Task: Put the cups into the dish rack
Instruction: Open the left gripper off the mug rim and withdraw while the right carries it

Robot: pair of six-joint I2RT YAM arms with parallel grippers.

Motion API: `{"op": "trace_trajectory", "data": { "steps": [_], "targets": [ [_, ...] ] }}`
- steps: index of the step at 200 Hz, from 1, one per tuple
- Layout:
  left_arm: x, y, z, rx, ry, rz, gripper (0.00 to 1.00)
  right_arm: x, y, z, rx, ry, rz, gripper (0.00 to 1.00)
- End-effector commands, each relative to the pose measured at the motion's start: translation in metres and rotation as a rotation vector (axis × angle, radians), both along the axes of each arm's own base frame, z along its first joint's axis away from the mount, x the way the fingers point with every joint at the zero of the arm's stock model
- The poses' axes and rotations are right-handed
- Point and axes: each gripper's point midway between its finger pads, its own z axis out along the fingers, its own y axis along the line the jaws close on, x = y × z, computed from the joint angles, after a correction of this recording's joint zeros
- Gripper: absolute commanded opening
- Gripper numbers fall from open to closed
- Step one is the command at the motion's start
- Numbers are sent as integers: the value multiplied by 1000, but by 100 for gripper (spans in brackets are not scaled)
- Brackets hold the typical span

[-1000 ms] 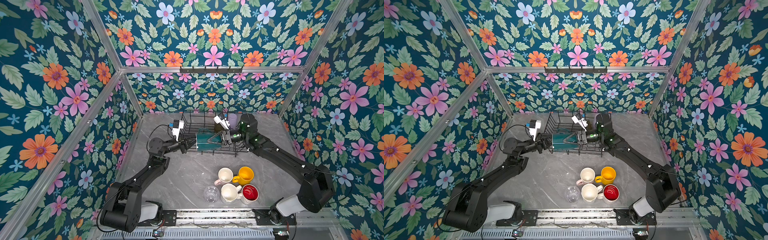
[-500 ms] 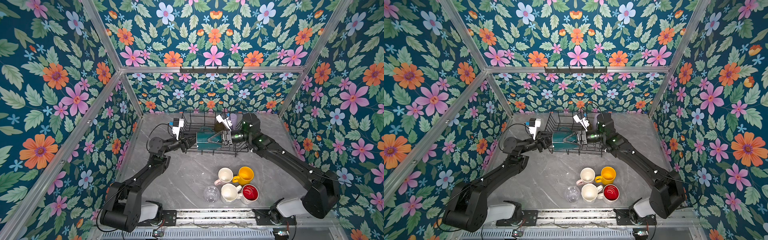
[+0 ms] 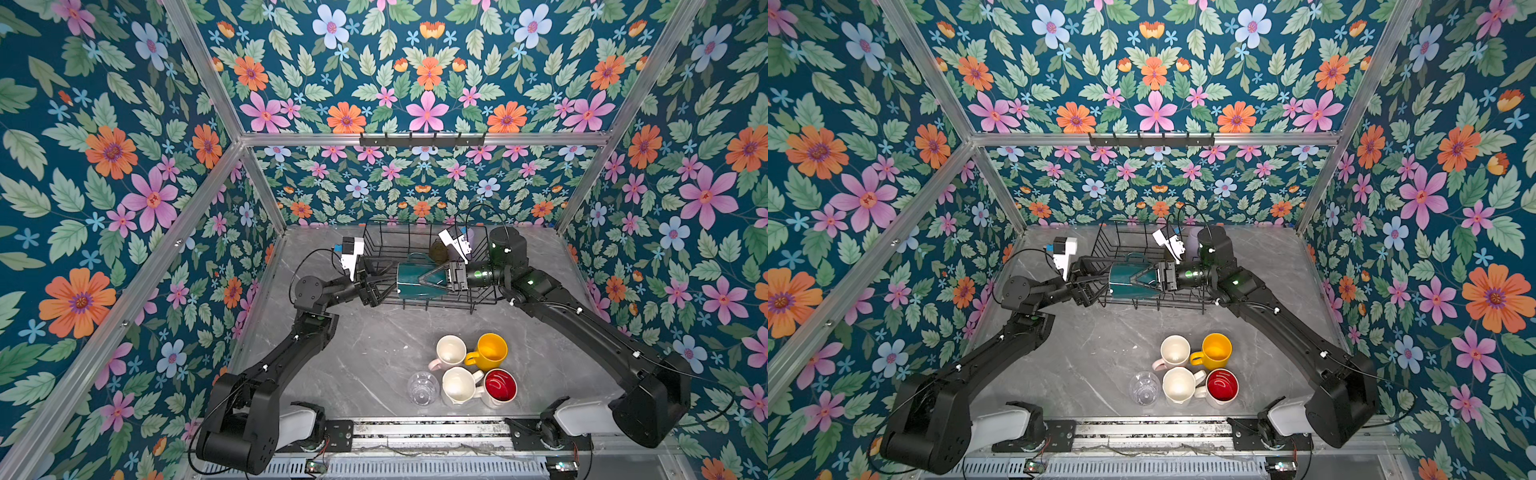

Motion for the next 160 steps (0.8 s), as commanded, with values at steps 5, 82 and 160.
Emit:
{"op": "trace_trajectory", "data": {
  "steps": [5, 82, 160],
  "targets": [
    [6, 3, -6, 34, -19, 65, 100, 0, -6, 13, 0, -91, -33, 0],
    [39, 32, -20, 127, 5, 376, 100, 21, -59, -2, -235, -60, -338, 0],
    [66, 83, -29, 234, 42, 766, 100, 52, -126, -40, -644, -78, -654, 0]
  ]
}}
